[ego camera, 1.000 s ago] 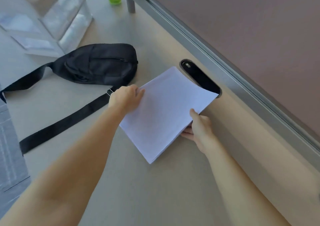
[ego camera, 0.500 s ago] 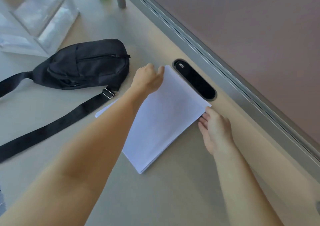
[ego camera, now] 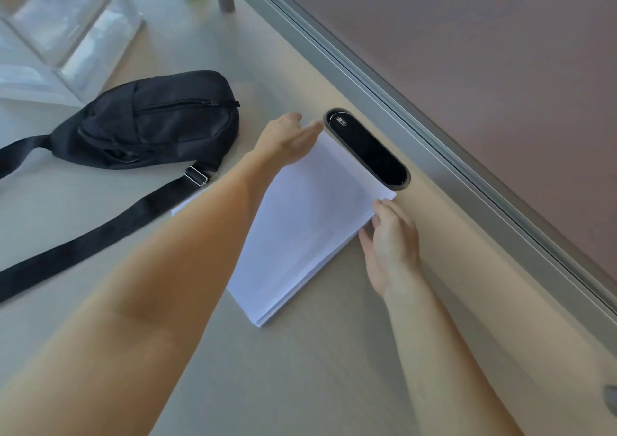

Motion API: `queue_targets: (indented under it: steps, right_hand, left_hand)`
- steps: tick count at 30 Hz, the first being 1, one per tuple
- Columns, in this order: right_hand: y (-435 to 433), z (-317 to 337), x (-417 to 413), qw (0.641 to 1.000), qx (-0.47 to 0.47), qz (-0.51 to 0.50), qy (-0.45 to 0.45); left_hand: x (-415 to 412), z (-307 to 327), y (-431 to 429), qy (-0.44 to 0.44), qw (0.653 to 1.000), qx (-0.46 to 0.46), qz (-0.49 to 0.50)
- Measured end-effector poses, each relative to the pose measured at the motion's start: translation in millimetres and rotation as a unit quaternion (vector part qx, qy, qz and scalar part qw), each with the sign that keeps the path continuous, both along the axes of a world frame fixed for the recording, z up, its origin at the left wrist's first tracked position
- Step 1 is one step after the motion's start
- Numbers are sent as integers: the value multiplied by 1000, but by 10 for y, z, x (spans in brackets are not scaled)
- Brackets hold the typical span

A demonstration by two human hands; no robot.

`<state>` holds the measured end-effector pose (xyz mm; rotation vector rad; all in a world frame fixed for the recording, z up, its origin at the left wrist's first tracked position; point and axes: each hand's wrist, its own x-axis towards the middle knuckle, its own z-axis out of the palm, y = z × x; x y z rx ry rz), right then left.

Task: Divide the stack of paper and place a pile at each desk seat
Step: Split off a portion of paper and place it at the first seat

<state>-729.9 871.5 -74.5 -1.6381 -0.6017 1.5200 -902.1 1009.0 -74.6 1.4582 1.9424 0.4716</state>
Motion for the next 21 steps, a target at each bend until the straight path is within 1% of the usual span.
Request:
queue_targets:
  steps: [4, 7, 9, 11, 13, 15, 18, 21]
  right_hand:
    - [-36, 17, 63, 999, 22, -22, 15]
    - [-126, 174, 35, 999, 23, -40, 2]
    - [-251, 272, -25, 999, -8, -50, -16]
    - [-439, 309, -96, 997, -68, -25, -20]
    - [-659, 291, -194, 990, -140, 16, 4]
    - [-850, 245, -313, 980, -189, 36, 40]
    - [-985, 230, -521, 974, -211, 34, 79]
    - [-1005, 279, -676, 972, -202, 37, 111]
  left_hand:
    - [-95, 26, -94, -14, 1000, -9, -12]
    - [-226, 55, -343, 21, 1000, 7, -9]
    - [-373, 83, -534, 52, 999, 10, 2]
    - [-552, 89, -718, 78, 997, -9, 15]
    - [-721, 89, -874, 102, 994, -32, 21]
    - [-830, 80, -988, 118, 992, -39, 14]
    - [-851, 85, -1082, 124, 991, -37, 11]
    - [-798, 120, -1131, 116, 992, -44, 10]
